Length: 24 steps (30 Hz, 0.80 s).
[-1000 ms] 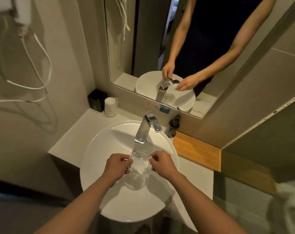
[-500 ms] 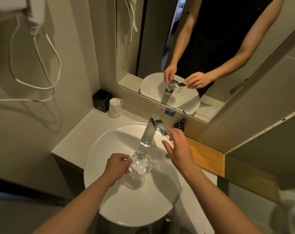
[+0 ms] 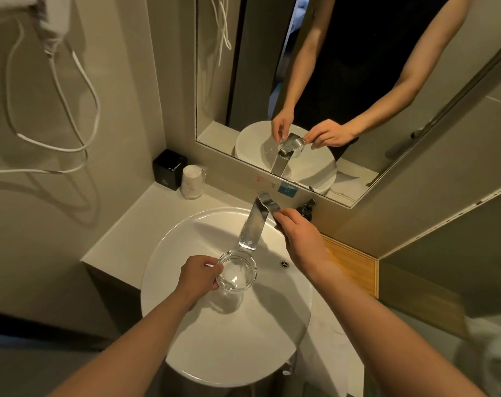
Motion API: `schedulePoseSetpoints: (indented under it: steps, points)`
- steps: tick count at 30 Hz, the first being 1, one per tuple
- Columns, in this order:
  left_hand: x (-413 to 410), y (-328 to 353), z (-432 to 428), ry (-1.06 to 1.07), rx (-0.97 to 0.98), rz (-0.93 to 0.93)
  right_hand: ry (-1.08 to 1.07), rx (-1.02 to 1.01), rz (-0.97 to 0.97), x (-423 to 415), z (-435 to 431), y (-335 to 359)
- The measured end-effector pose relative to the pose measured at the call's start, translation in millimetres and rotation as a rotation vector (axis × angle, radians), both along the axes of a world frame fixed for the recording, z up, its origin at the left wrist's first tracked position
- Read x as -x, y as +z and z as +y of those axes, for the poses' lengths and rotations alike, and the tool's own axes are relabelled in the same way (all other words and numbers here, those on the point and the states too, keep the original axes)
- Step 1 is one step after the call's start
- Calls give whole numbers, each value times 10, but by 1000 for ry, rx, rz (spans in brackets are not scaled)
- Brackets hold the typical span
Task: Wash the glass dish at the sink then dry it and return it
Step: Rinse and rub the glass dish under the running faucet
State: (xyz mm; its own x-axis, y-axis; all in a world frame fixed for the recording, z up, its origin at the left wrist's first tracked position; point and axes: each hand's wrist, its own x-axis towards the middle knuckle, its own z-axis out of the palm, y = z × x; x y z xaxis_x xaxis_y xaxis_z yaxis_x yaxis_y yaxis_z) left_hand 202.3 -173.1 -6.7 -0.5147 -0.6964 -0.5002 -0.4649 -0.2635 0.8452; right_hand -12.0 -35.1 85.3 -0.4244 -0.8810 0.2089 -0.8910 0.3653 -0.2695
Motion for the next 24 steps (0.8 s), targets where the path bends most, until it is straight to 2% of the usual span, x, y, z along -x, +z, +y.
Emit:
schedulePoseSetpoints:
  steps: [5,8,13,15,17,20,24]
  points:
    - [46,21,-45,-4,-8,6,-12,13,94,13,-110,114]
    - [57,40,-46,-6,9,1,-20,72,60,-40,-103,148]
    - [32,25,-31,-15,21,-3,-310,252,-185,-338,113,-30]
    - [18,11,-32,-17,21,-3,-378,186,-271,-494,214,-226]
    - [14,12,-26,-10,23,-1,-380,26,-384,-631,252,-389]
    - [20,25,-9,-4,29,-2,-368,-160,-636,-768,187,-537]
    - [21,49,34,-24,41,10,-364,-123,-957,-862,48,-619]
